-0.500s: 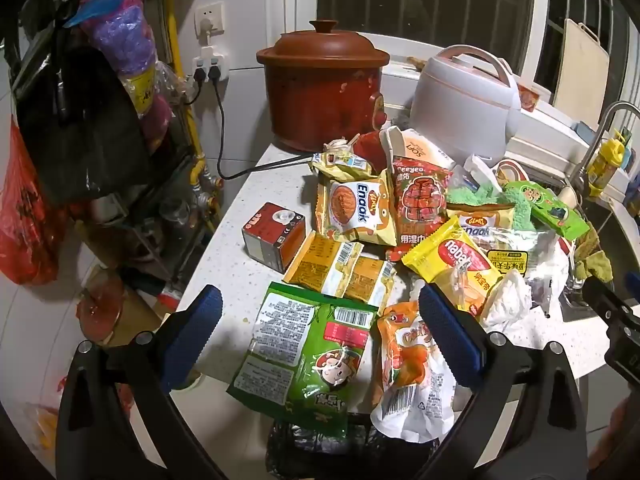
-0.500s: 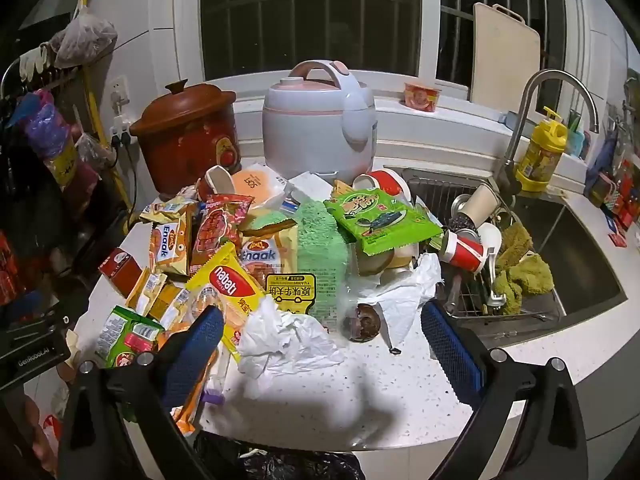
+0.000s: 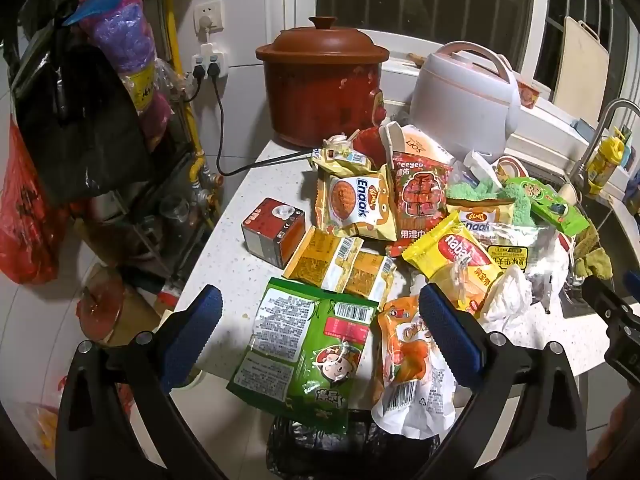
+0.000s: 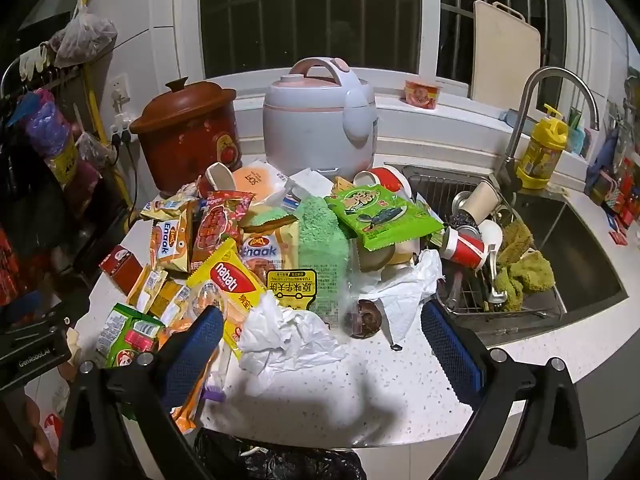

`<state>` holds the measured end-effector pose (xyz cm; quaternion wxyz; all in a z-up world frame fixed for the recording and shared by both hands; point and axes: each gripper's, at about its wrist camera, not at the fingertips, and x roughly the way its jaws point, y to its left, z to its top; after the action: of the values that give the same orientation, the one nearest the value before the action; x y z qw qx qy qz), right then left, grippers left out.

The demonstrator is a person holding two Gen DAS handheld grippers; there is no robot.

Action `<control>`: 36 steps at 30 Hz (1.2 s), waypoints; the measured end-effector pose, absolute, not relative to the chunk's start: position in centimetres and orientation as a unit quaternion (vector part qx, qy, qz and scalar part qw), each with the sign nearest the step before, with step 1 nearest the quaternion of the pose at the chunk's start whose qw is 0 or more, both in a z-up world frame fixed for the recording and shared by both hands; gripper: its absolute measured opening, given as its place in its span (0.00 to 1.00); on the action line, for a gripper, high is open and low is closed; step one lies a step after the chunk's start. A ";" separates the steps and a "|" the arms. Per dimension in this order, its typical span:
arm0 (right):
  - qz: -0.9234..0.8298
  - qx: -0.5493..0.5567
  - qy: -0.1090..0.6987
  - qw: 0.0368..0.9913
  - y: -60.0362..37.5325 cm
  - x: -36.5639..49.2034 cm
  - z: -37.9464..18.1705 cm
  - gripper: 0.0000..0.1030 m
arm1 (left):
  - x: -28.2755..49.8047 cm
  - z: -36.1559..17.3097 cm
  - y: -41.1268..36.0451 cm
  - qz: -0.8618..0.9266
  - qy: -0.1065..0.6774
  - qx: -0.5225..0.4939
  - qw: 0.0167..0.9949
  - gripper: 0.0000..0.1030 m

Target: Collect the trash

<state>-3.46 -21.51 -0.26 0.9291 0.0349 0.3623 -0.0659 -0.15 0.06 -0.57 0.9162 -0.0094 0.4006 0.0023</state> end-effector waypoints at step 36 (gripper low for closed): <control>-0.066 0.039 0.364 0.928 -21.7 -4.1 -0.5 0.95 | -1.0 -0.6 0.6 0.002 0.406 -0.012 0.914 0.93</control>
<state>-4.08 -21.65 -0.52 0.9282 0.0386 0.3642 -0.0657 -1.04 0.58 -0.58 0.9136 -0.0123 0.4064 0.0017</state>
